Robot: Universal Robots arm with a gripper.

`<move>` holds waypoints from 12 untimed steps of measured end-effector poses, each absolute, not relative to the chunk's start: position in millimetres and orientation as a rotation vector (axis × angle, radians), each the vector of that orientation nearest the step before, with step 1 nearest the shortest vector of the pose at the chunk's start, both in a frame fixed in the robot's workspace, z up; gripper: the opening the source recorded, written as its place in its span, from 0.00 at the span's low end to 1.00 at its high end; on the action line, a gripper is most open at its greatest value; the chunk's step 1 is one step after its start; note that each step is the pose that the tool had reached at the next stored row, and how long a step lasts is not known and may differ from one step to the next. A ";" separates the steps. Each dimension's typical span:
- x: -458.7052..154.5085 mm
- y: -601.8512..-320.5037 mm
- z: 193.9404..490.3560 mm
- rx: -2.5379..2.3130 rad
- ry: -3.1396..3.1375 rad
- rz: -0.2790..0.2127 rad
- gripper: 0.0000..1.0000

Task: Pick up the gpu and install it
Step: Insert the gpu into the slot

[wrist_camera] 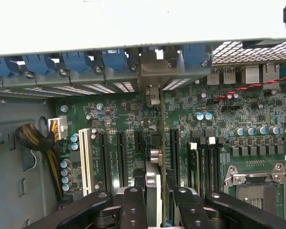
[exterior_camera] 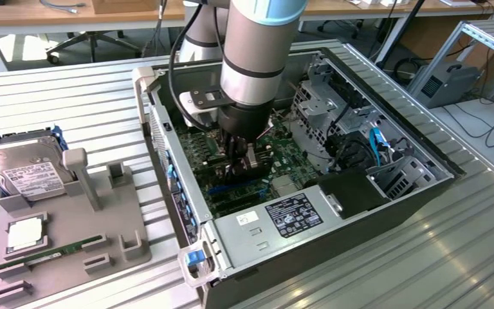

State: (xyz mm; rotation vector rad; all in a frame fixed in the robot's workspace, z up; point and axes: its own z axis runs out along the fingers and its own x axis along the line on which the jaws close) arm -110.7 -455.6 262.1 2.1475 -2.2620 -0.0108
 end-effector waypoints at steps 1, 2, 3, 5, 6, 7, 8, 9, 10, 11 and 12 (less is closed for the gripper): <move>-110.7 -455.6 262.1 2.148 -2.262 -0.011 0.27; -110.7 -455.6 262.0 2.148 -2.262 -0.011 0.27; -110.7 -455.6 262.1 2.148 -2.262 -0.011 0.27; -110.7 -455.6 262.0 2.156 -2.254 -0.011 0.27; -110.7 -455.5 262.0 2.162 -2.248 -0.011 0.27; -110.7 -455.5 262.0 2.164 -2.246 -0.011 0.27; -110.7 -455.5 262.0 2.164 -2.246 -0.011 0.27; -110.7 -455.5 262.0 2.164 -2.246 -0.011 0.27; -110.7 -455.5 262.0 2.164 -2.246 -0.011 0.27; -110.7 -455.2 262.0 2.164 -2.246 -0.011 0.27; -110.7 -454.7 261.9 2.164 -2.246 -0.011 0.27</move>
